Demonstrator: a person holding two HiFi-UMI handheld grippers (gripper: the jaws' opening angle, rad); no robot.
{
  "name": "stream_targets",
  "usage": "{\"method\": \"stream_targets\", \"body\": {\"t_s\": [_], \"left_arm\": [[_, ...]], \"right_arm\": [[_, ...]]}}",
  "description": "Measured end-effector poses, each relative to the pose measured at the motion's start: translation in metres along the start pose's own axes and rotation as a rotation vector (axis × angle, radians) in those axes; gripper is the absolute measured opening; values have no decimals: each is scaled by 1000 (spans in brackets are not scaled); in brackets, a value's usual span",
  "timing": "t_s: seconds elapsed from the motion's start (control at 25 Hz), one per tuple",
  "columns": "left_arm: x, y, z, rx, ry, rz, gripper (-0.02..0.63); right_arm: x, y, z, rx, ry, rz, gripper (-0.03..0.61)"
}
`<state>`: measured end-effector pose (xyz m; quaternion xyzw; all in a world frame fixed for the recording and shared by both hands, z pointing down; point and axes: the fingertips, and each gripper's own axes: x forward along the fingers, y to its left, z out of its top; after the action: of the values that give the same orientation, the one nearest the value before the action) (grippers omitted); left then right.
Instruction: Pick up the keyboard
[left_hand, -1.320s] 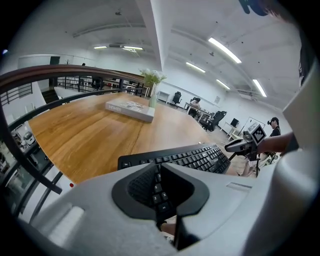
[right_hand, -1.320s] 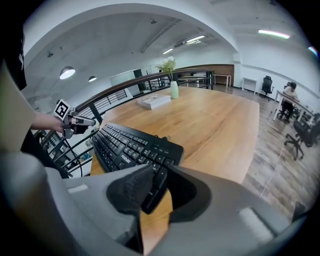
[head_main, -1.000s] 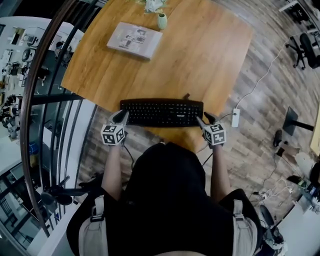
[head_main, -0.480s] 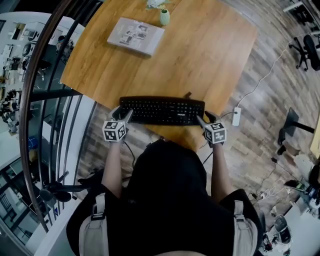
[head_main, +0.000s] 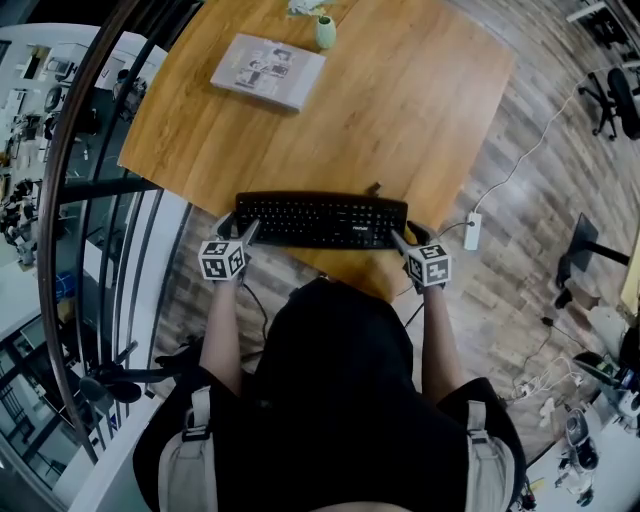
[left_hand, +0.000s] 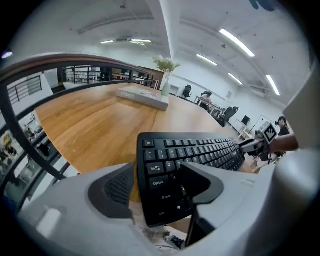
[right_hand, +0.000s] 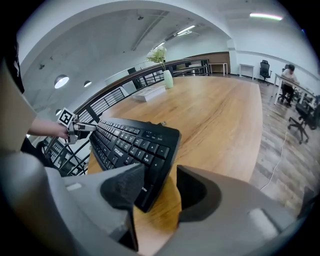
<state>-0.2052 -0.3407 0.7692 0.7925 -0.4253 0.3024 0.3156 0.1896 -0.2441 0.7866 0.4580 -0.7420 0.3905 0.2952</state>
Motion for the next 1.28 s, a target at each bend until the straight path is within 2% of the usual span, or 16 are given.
{"method": "stream_targets", "body": {"t_s": [0.12, 0.2, 0.28, 0.36, 0.44, 0.64, 0.92, 1.28], "left_arm": [[5, 2, -2, -94, -6, -51, 279], [8, 2, -5, -183, -6, -94, 278], [9, 1, -8, -235, 1, -130, 278], [8, 1, -8, -234, 8, -141, 278], [8, 0, -7, -229, 3, -142, 278], [5, -1, -7, -229, -30, -133, 278], [3, -1, -8, -217, -39, -127, 278], [-7, -18, -19, -210, -24, -151, 264]], "right_arm": [[1, -2, 0, 11, -18, 6, 206], [2, -4, -1, 44, -41, 18, 206], [2, -5, -3, 79, -57, 30, 206], [1, -3, -4, 89, -60, 42, 202], [1, 0, -4, 83, -57, 59, 166], [1, 1, -4, 122, -72, 96, 161], [3, 2, -5, 226, -106, 92, 160], [-8, -2, -16, 301, -138, 94, 155]]}}
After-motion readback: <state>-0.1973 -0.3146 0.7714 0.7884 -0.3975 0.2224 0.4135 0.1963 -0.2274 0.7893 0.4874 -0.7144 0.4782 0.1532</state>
